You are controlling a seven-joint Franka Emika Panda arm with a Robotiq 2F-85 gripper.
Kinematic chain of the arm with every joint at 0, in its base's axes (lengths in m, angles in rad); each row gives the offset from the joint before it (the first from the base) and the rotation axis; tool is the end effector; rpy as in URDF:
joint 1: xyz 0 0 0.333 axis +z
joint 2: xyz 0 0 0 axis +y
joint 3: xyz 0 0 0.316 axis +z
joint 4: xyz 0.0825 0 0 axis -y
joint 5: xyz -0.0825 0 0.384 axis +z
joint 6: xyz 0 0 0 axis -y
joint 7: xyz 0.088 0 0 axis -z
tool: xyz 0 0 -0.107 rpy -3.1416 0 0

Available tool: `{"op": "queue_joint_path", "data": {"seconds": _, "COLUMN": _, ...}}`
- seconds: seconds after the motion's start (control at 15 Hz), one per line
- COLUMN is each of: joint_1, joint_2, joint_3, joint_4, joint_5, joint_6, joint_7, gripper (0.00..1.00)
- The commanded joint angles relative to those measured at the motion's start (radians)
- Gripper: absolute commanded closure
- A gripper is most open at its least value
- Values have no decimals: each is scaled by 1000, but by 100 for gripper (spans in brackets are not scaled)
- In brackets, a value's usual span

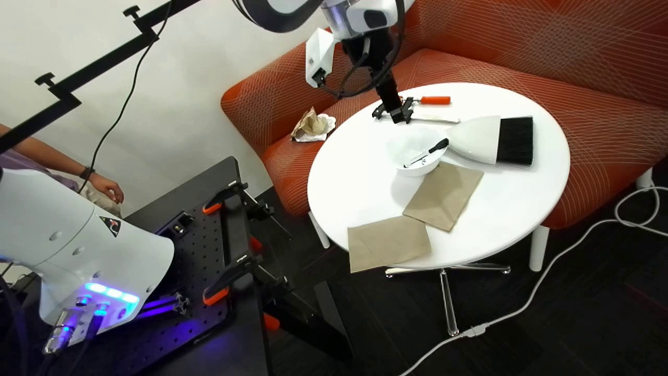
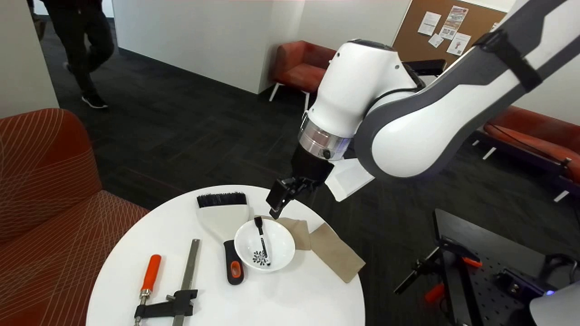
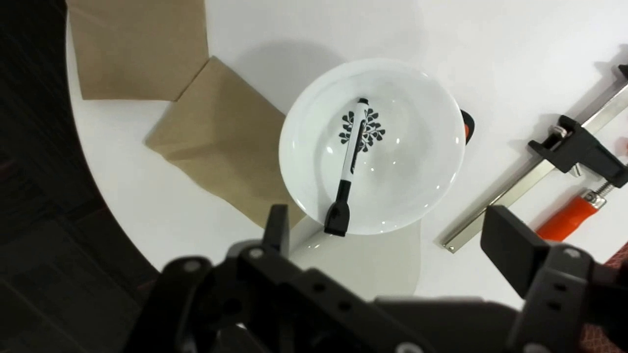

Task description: Remove the marker from the bowl

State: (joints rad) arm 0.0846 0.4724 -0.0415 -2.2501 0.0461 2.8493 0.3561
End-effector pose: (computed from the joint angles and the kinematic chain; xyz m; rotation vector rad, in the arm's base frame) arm 0.5494 0.0205 0.1649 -3.0649 0.5428 -0.1956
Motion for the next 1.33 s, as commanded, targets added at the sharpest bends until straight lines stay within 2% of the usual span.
{"op": "queue_joint_path", "data": {"seconds": 0.0, "joint_1": 26, "joint_2": 83, "joint_3": -15, "joint_4": 67, "joint_5": 51, "joint_6": 39, "joint_7": 39, "gripper": 0}}
{"op": "queue_joint_path", "data": {"seconds": 0.53, "joint_1": 44, "joint_2": 246, "joint_3": -31, "joint_4": 195, "joint_5": 142, "joint_6": 70, "joint_7": 83, "gripper": 0}}
{"op": "queue_joint_path", "data": {"seconds": 0.67, "joint_1": 47, "joint_2": 278, "joint_3": -36, "joint_4": 222, "joint_5": 155, "joint_6": 67, "joint_7": 93, "gripper": 26}}
{"op": "queue_joint_path", "data": {"seconds": 0.87, "joint_1": 52, "joint_2": 315, "joint_3": -43, "joint_4": 255, "joint_5": 167, "joint_6": 61, "joint_7": 93, "gripper": 51}}
{"op": "queue_joint_path", "data": {"seconds": 1.13, "joint_1": 58, "joint_2": 360, "joint_3": -54, "joint_4": 295, "joint_5": 174, "joint_6": 55, "joint_7": 98, "gripper": 56}}
{"op": "queue_joint_path", "data": {"seconds": 1.27, "joint_1": 65, "joint_2": 383, "joint_3": -64, "joint_4": 314, "joint_5": 175, "joint_6": 52, "joint_7": 104, "gripper": 49}}
